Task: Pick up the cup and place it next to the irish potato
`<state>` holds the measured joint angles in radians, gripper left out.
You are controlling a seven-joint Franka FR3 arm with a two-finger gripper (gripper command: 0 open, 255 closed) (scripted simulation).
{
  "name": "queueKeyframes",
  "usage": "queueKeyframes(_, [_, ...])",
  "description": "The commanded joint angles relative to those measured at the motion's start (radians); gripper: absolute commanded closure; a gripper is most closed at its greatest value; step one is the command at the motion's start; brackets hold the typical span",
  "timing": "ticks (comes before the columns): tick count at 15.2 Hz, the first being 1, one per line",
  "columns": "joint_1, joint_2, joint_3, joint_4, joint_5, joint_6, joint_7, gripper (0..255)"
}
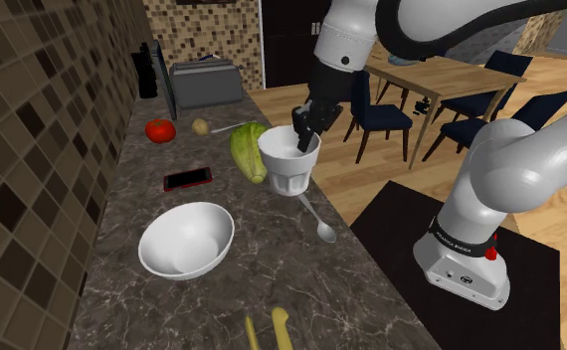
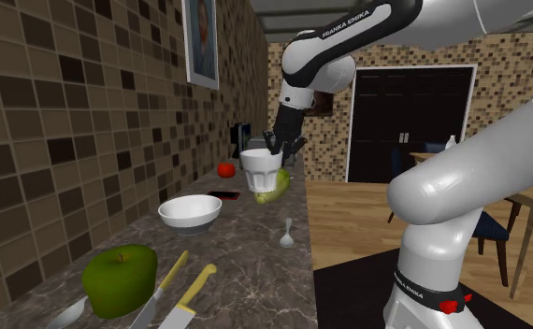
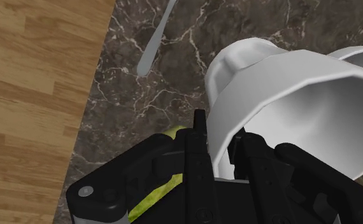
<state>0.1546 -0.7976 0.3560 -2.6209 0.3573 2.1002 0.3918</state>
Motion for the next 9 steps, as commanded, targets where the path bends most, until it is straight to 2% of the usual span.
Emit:
queueKeyframes(1, [-0.003,-0.005,-0.007,0.027,-0.008,-0.031,0.004,255])
queueKeyframes(5, [-0.008,-0.008,-0.016,0.067,-0.019,-0.074,0.008,255])
queueKeyframes(9, [-0.062,0.143,-0.038,0.155,-0.053,-0.018,-0.042,255])
